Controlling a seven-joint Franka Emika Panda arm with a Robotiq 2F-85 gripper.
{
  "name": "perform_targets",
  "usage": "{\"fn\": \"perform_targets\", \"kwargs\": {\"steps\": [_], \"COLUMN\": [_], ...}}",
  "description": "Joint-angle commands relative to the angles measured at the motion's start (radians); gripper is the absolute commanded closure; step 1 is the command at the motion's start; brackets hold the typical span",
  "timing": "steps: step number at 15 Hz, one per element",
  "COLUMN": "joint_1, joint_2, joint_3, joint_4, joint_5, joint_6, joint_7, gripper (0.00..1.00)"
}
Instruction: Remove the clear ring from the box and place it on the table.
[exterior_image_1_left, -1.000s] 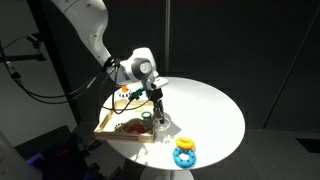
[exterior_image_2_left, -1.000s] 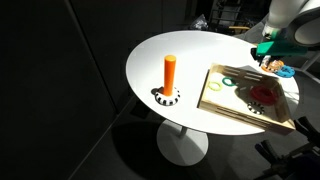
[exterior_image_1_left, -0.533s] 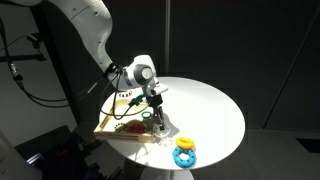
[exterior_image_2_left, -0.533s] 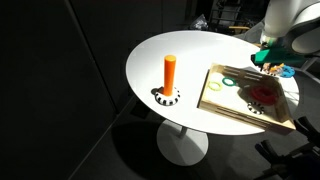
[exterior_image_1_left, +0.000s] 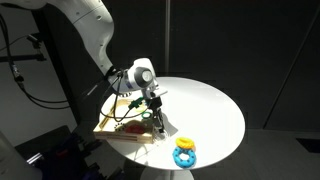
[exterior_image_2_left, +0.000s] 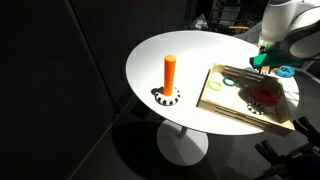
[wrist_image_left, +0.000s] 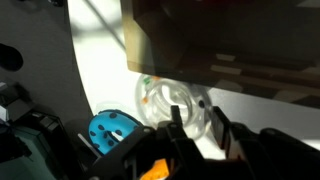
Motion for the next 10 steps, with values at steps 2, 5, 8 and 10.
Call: {"fn": "perform_targets", "kwargs": {"steps": [2,5,8,10], "joint_1": [-0.004,-0.016,-0.015,-0.010], "joint_2": [0.001,-0.012,-0.033,-0.051], "joint_3": [0.014,0.033,0.040,0.038], "joint_4": [0.006,0.000,-0.005,-0.008], "joint_5": [-0.010,0.008,0.008,-0.001], "joint_6": [-0.024,-0.033,-0.040,-0.045], "joint_7": [0.012,-0.013,-0.021,-0.015], "gripper": [0.25,0.02,0.00,0.00]}}
